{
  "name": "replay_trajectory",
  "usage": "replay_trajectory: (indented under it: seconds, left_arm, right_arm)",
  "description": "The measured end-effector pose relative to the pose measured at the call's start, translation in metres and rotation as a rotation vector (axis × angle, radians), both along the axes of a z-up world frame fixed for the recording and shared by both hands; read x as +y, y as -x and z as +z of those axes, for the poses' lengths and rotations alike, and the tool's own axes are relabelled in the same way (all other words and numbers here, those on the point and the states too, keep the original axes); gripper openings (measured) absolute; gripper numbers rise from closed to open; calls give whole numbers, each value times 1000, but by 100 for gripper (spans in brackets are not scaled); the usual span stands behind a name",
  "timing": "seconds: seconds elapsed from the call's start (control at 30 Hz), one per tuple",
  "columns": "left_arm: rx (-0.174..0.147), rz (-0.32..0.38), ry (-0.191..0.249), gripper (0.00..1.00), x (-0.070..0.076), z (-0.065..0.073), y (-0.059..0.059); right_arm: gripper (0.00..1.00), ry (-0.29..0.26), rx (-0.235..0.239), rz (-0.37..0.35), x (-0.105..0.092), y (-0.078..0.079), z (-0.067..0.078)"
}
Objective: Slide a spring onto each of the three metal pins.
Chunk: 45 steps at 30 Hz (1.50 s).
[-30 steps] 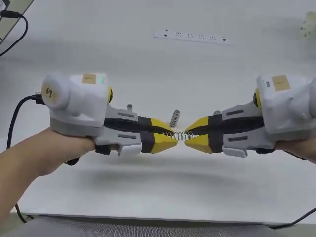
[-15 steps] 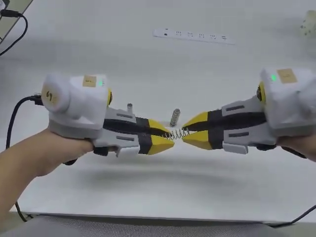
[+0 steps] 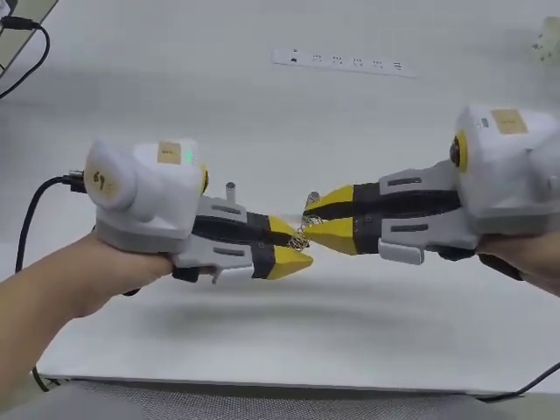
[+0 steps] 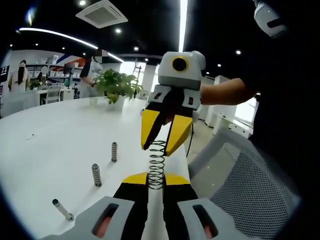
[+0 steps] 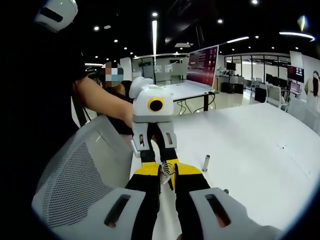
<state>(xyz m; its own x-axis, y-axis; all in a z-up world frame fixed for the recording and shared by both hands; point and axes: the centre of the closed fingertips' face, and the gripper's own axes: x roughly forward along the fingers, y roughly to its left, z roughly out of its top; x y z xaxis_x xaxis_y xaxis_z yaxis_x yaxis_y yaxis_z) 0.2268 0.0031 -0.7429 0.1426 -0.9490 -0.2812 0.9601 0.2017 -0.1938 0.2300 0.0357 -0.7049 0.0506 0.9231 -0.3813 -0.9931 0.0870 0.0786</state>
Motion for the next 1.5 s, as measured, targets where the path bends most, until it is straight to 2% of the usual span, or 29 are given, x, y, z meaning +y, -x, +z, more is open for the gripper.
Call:
replay_trajectory:
  seconds: [0.2, 0.4, 0.73, 0.87, 1.0, 1.2, 1.4, 1.5]
  left_arm:
    - [-4, 6, 11, 2, 1, 3, -1]
    - [-14, 15, 28, 2, 0, 8, -4]
    - [-24, 14, 23, 2, 1, 8, -4]
    - [-41, 21, 17, 2, 4, 9, -6]
    - [-44, 27, 15, 2, 6, 10, -7]
    - [-30, 36, 15, 2, 7, 9, -7]
    - [-8, 51, 22, 2, 10, 10, -8]
    - [-11, 59, 26, 2, 11, 12, -9]
  right_arm:
    - [8, -16, -36, 5, 4, 0, 6]
    - [8, -44, -47, -7, 8, -3, 12]
    - [8, -43, -71, 12, 14, -1, 13]
    - [8, -47, -62, 3, 15, -4, 14]
    - [8, -52, -46, -2, 16, -5, 15]
    - [8, -41, -80, 4, 18, -4, 15]
    - [8, -43, -94, -4, 20, -5, 16]
    - [8, -49, -93, -8, 21, -5, 18]
